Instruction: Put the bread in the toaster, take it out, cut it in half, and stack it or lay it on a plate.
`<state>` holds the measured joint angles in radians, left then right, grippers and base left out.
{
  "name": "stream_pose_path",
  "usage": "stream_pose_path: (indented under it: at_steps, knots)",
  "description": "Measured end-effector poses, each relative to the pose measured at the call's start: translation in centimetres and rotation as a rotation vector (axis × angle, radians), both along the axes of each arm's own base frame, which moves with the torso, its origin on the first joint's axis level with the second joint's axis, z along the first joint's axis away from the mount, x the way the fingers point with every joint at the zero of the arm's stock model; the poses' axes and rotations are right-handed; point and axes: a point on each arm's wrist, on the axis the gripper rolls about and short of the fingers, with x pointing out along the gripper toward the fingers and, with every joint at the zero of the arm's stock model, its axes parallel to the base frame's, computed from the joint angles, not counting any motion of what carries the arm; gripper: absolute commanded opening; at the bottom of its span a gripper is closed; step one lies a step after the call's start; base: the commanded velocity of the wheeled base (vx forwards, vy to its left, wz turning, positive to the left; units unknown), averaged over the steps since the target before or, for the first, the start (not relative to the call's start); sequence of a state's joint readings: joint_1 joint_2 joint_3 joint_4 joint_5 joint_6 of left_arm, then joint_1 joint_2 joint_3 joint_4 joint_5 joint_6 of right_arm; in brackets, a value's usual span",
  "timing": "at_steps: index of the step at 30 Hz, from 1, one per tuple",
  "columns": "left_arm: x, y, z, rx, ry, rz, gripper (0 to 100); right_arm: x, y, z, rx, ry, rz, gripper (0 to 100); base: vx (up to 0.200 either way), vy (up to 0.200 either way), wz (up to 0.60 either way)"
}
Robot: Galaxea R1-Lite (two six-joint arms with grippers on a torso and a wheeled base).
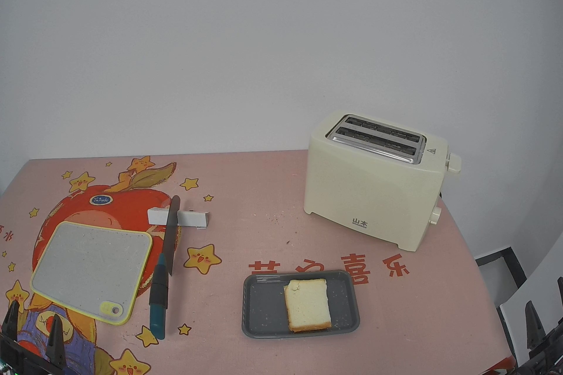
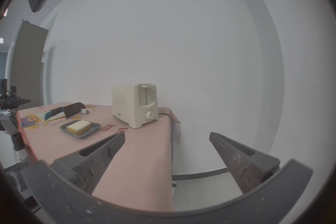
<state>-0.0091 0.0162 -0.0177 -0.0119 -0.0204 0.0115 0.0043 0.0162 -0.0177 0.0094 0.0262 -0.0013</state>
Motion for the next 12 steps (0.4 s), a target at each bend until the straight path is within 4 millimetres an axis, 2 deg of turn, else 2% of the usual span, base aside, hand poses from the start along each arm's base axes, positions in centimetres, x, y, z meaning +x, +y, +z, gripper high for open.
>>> stream_pose_path:
  at_steps: [12]
  knots:
    - [-0.01, -0.02, -0.06, 0.001, 0.003, -0.004, 100, 0.0, 0.0, 0.0, 0.0, 0.0, 0.001, 100, 0.0, 0.0, 0.0]
